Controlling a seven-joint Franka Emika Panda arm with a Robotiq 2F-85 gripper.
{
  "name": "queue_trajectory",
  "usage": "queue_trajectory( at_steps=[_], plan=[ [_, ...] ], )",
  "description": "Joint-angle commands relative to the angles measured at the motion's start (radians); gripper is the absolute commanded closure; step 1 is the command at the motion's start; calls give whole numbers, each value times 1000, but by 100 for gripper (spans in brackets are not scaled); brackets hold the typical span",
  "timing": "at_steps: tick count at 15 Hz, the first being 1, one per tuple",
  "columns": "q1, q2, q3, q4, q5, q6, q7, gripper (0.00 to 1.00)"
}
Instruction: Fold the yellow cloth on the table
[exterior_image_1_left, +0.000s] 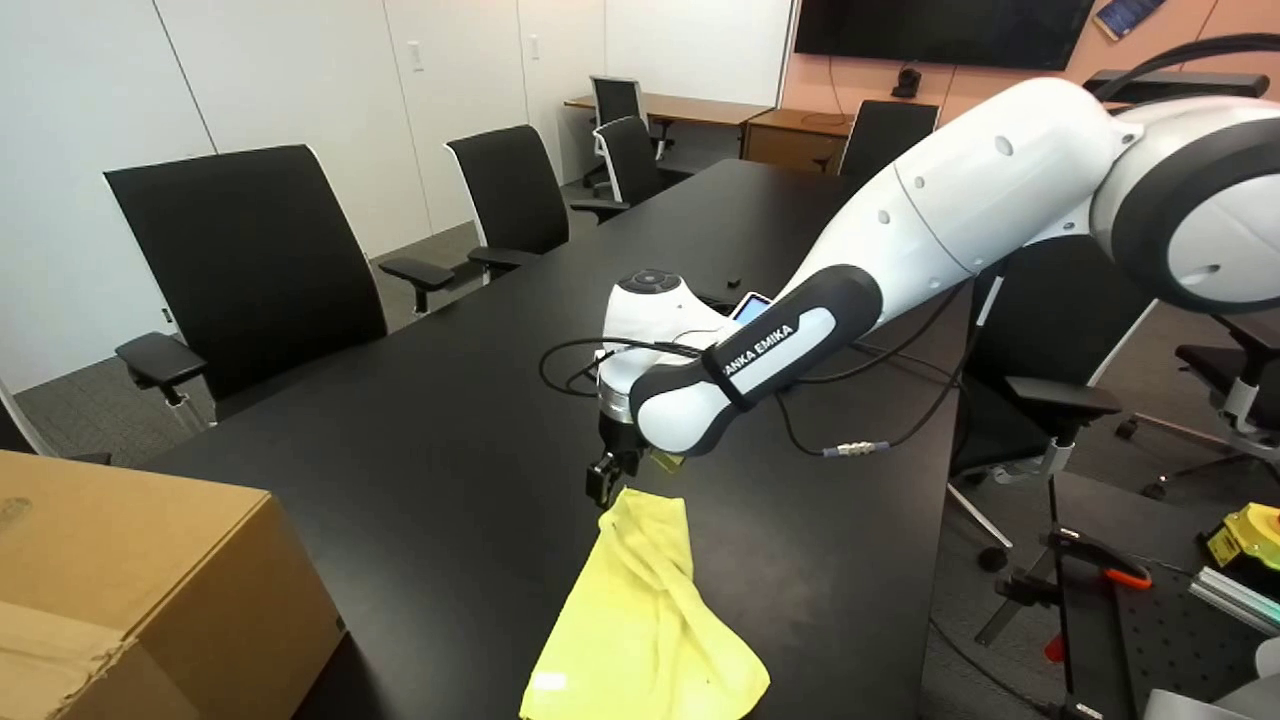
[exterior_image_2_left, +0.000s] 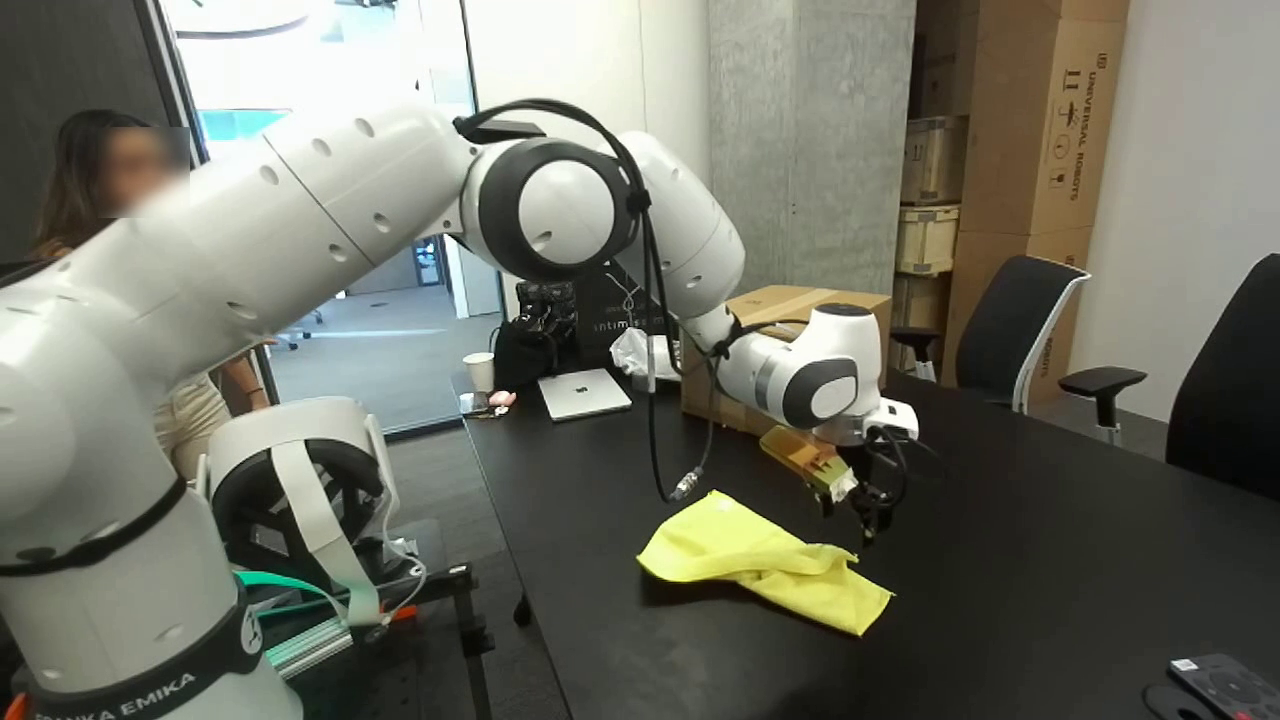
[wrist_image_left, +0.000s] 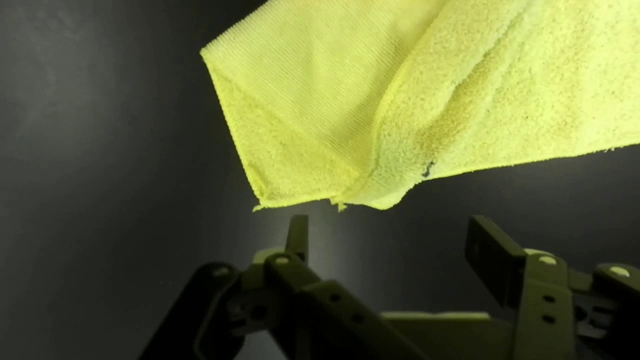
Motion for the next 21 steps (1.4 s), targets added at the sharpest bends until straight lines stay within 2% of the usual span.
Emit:
queue_trajectory(
  at_steps=[1,8,14,21],
  plan=[
    [43,-78,-13,-94,10,-35,75,0],
    [117,-237,8,-451,24,-4,180,0],
    [109,-321,37,-728,44,105,166,0],
    [94,-322,110,-835,140,253,165,0]
  ],
)
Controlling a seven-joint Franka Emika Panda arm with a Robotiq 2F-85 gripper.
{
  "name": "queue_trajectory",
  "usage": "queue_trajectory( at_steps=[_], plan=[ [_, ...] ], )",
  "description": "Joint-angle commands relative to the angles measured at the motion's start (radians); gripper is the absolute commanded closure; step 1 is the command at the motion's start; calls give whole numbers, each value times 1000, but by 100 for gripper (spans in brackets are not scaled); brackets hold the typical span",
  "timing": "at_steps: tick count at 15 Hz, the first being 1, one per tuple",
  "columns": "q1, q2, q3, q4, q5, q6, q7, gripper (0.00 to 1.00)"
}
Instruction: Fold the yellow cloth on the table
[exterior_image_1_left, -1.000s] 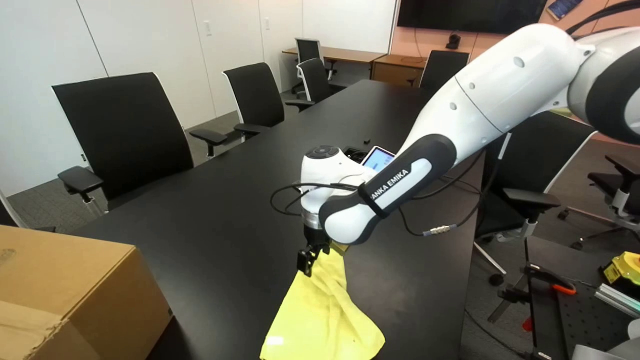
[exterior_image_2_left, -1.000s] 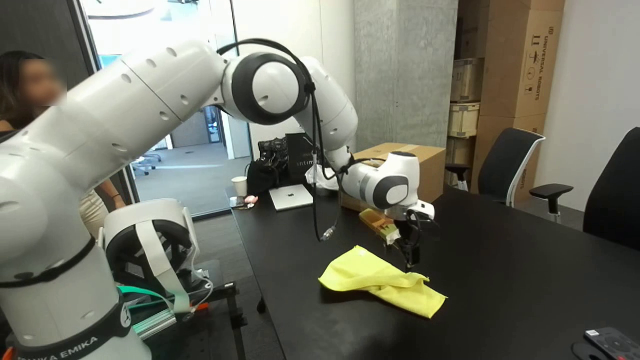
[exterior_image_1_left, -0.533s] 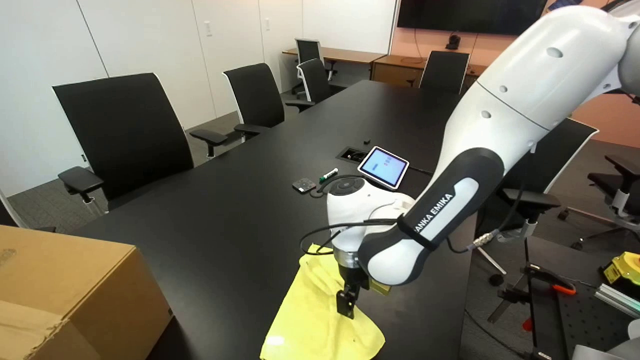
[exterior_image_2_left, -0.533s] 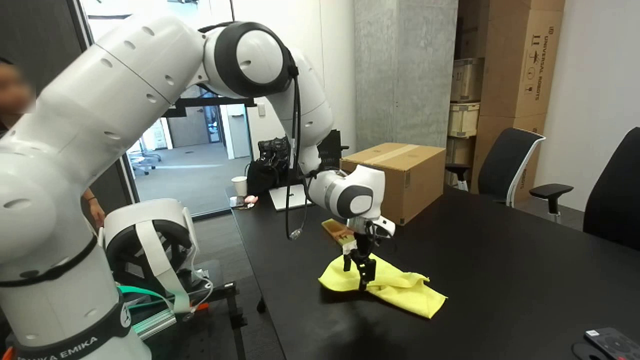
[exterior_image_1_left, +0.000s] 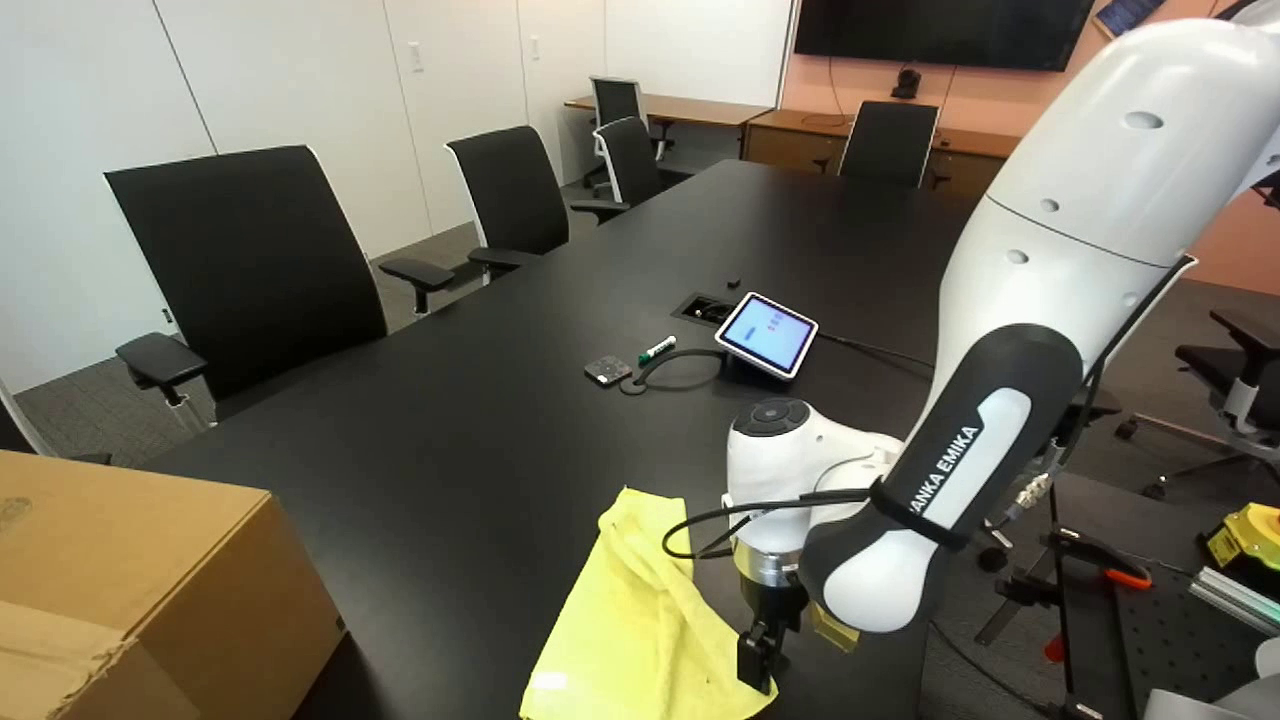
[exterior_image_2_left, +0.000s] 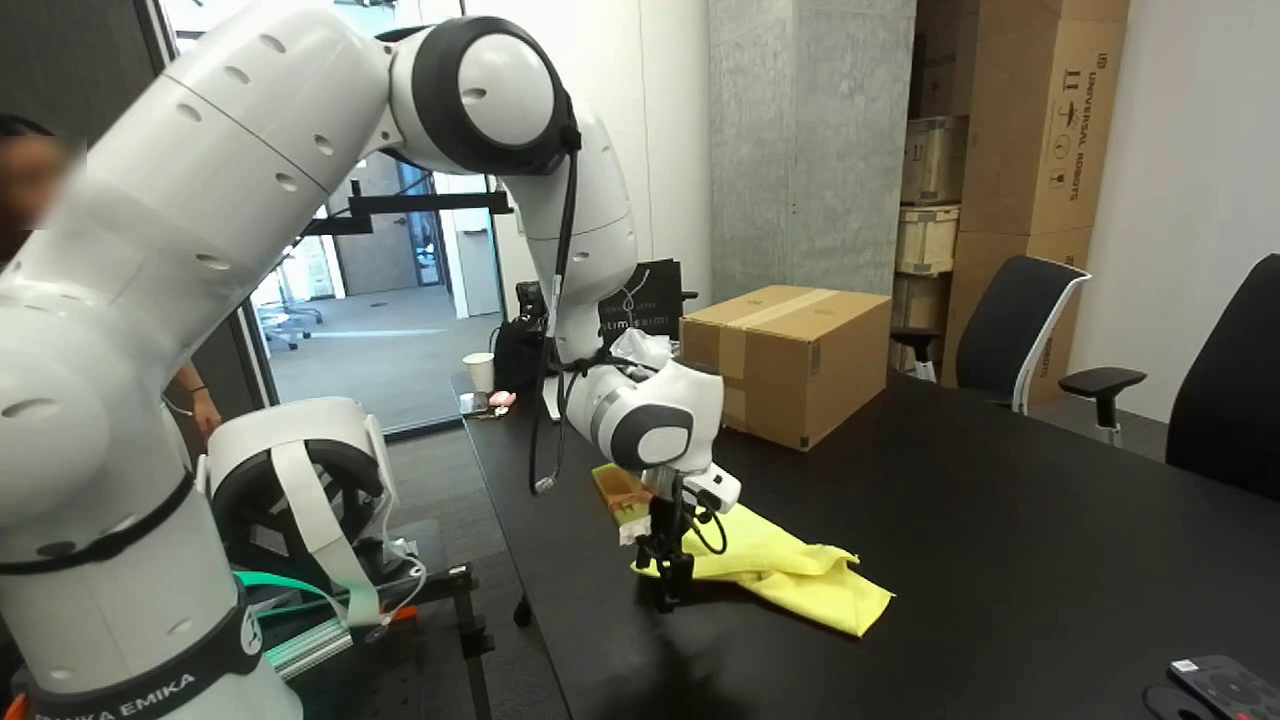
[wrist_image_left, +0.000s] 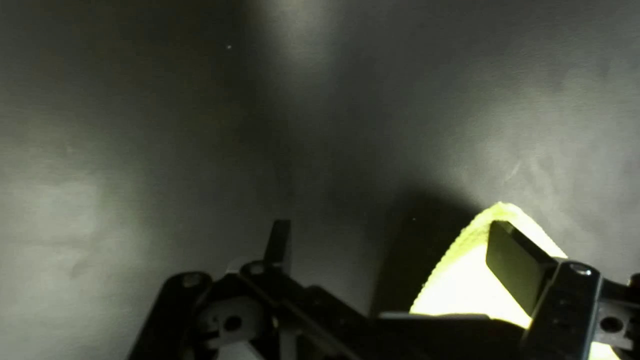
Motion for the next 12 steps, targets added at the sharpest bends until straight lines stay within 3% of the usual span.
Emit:
queue_trajectory(
  at_steps=[1,12],
  plan=[
    [-12,-38,50,-64,55,90,-7,0],
    [16,-5,43,-32,63,178,7,0]
  ],
)
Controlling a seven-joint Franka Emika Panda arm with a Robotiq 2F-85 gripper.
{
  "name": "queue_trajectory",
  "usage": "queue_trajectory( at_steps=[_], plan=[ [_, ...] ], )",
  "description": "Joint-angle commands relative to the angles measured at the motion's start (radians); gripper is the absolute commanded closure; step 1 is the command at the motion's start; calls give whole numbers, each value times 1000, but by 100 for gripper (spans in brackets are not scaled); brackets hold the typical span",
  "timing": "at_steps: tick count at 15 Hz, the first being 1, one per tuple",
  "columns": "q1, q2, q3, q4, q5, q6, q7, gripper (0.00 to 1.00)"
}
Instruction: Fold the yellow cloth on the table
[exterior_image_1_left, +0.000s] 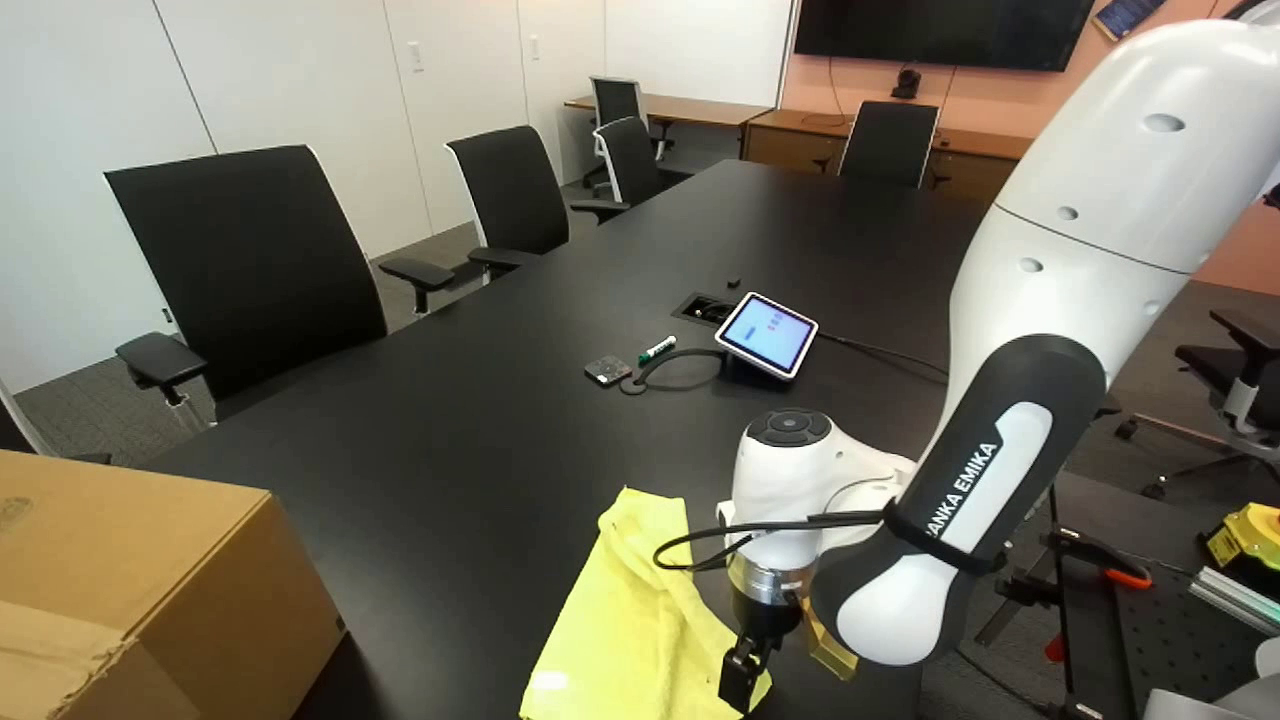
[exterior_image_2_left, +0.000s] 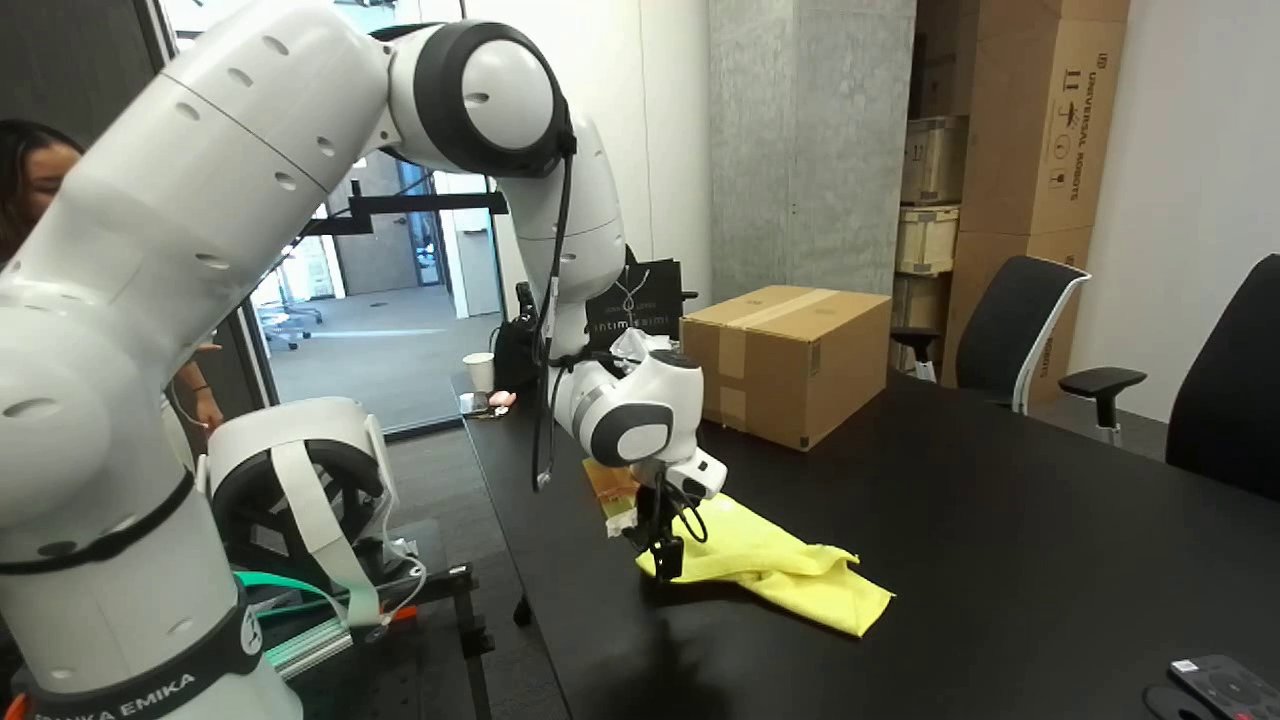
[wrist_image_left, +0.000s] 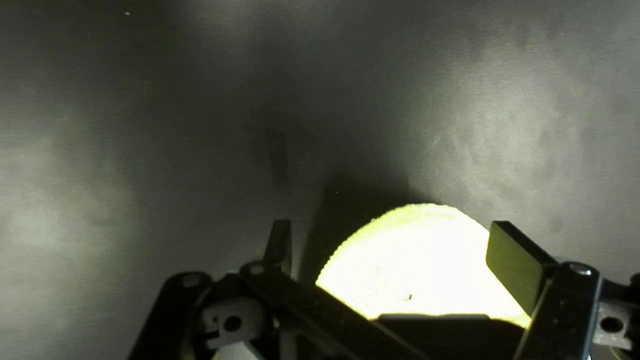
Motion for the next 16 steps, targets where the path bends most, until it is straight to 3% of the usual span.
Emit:
queue_trajectory(
  at_steps=[1,8,16],
  plan=[
    [11,5,-3,-3,25,53,11,0],
    [48,44,-20,3,79,170,86,0],
    [105,77,-58,12,100,199,134,0]
  ],
)
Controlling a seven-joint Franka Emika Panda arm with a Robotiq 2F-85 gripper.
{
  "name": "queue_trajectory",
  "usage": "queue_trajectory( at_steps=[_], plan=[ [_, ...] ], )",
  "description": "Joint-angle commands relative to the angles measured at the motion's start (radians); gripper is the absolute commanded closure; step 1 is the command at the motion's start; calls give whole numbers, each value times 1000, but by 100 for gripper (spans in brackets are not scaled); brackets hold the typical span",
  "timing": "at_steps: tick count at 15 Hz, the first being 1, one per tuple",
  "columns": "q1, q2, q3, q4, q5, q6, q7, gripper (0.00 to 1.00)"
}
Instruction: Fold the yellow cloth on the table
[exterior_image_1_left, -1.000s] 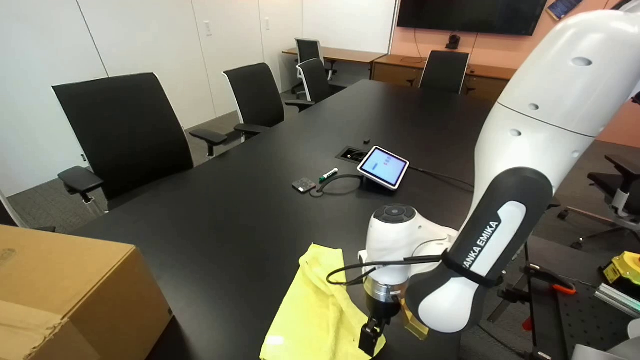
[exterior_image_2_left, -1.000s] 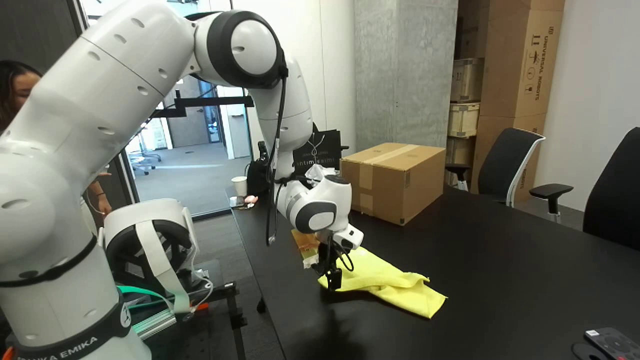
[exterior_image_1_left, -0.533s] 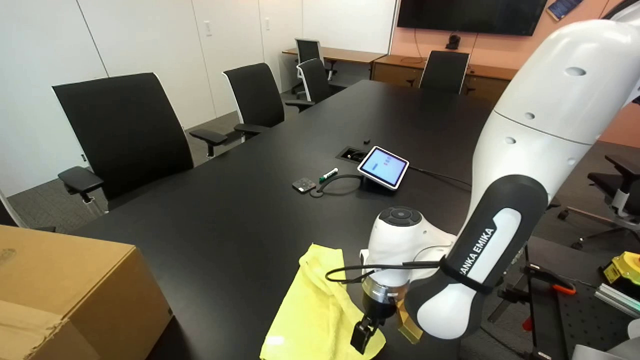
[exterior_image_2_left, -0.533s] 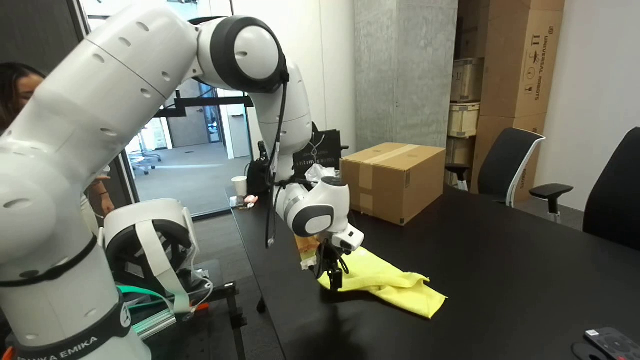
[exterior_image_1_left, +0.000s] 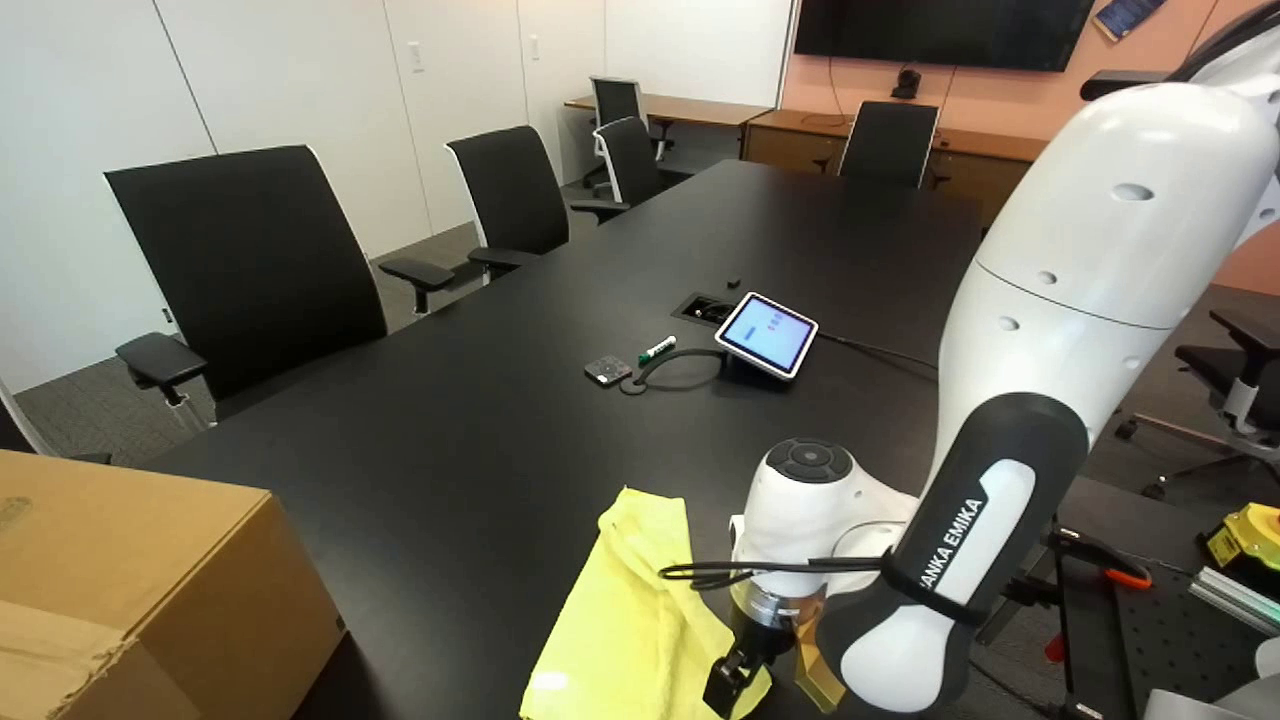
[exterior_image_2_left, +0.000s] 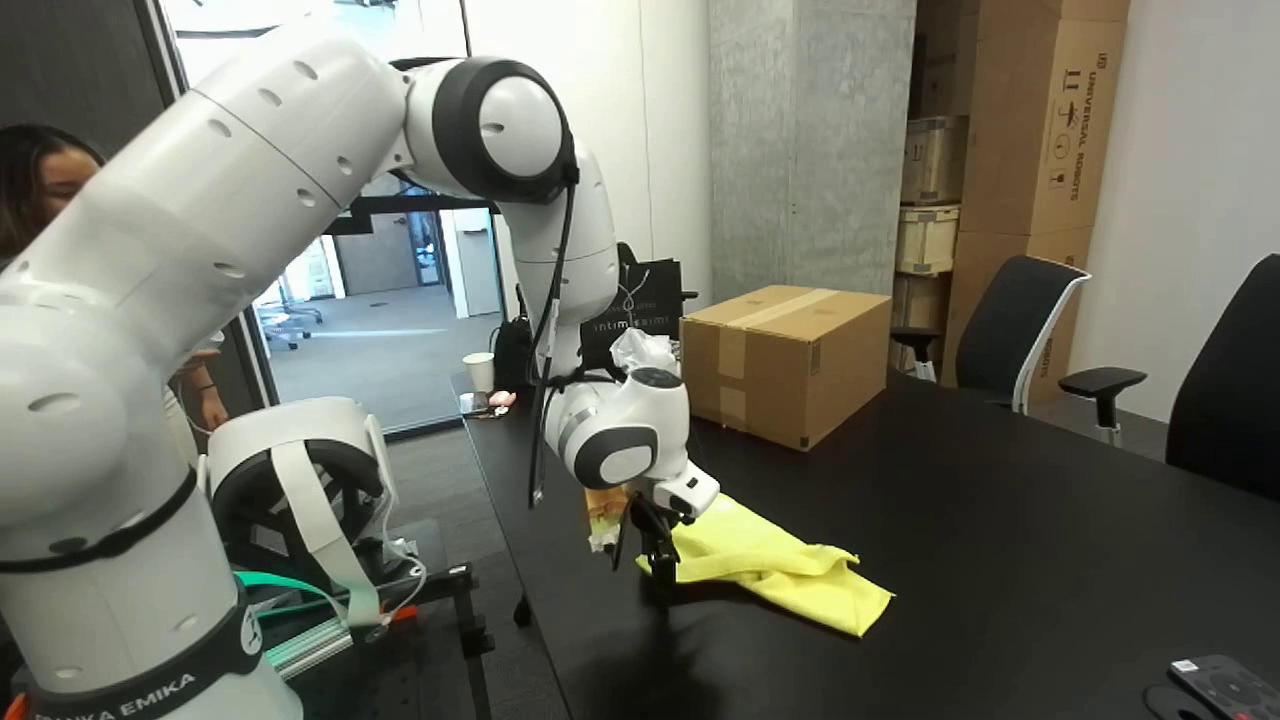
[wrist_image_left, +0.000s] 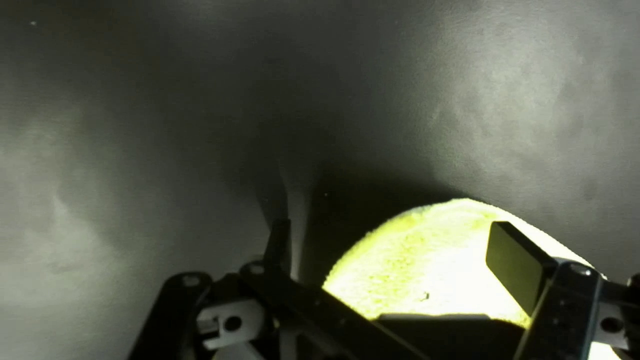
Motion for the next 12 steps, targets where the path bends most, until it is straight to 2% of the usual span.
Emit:
queue_trajectory(
  at_steps=[1,3,8,10,12],
  plan=[
    [46,7,-29,11,25,36,27,25],
    [57,5,-36,12,25,40,32,34],
    [94,-5,-65,16,23,54,49,73],
    [124,-22,-91,11,22,44,63,89],
    [174,-46,-132,1,18,38,82,100]
  ],
)
